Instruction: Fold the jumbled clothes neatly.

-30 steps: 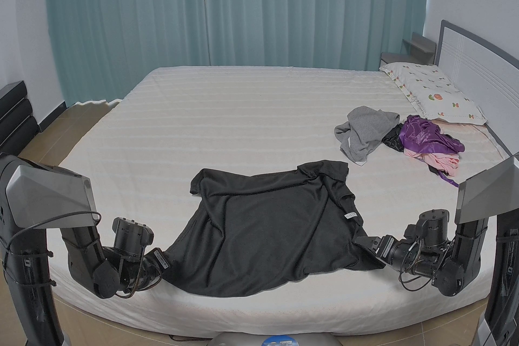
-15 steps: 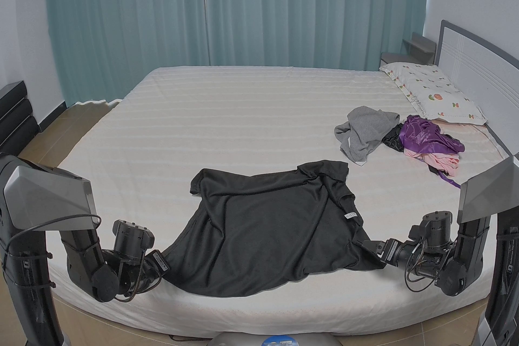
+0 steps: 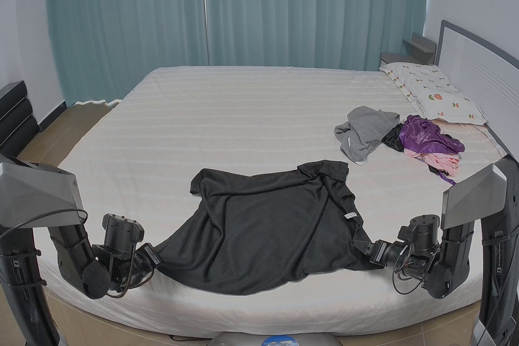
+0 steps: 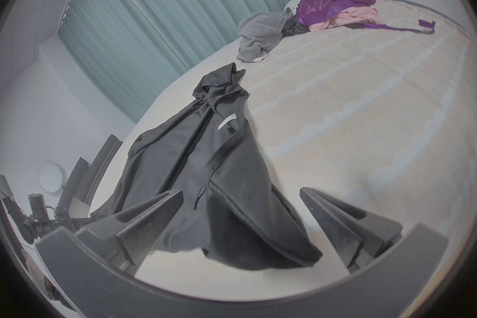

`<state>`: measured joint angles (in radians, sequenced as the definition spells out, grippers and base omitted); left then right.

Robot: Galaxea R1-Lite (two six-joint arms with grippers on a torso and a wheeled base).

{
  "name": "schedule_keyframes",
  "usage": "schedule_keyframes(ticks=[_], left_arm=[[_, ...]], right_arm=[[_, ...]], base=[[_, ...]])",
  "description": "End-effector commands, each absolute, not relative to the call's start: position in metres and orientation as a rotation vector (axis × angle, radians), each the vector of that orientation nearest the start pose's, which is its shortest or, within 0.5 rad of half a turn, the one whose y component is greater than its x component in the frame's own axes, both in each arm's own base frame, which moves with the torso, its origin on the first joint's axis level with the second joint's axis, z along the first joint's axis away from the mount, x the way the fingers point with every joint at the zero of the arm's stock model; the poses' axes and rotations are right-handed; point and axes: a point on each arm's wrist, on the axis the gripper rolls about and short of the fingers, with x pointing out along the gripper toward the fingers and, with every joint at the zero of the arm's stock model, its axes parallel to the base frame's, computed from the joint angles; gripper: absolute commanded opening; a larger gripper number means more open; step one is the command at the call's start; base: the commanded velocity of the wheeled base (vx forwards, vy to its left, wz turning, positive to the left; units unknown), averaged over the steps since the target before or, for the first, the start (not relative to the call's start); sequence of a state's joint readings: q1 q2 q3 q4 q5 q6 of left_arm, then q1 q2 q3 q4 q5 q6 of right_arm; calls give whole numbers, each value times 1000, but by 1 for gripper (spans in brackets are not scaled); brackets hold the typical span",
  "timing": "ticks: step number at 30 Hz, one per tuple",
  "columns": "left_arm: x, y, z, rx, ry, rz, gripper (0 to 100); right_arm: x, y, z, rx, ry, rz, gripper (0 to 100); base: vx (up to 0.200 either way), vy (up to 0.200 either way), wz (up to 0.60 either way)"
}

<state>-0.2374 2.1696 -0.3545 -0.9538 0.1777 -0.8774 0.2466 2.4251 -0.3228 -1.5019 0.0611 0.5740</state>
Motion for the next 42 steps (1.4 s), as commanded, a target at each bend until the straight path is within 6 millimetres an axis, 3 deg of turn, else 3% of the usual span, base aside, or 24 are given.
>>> schedule_keyframes(ticks=[1,2,3,14,21,29,40,42], left_arm=[[260,-58,-15,-650,791,312,0],[260,-58,-14,-650,793,311,0],[259,-58,-15,-649,795,311,0],[260,-58,-15,-647,795,313,0],[260,-58,-15,-649,792,310,0],[262,-56,-16,-654,788,318,0],[269,-50,-12,-682,735,325,0],[271,-49,-12,-692,711,321,0]], right_arm=[[289,80,-64,461,660,105,100],[291,80,-66,429,655,96,100],[291,80,-66,412,655,95,0],[300,75,-59,387,590,61,0],[315,46,-34,433,486,-5,0],[334,29,-41,466,446,-36,0],[384,36,-26,512,331,17,0],[401,38,-25,515,329,20,0]], base=[[0,0,0],[0,0,0],[0,0,0],[0,0,0],[0,0,0],[0,0,0],[0,0,0],[0,0,0]])
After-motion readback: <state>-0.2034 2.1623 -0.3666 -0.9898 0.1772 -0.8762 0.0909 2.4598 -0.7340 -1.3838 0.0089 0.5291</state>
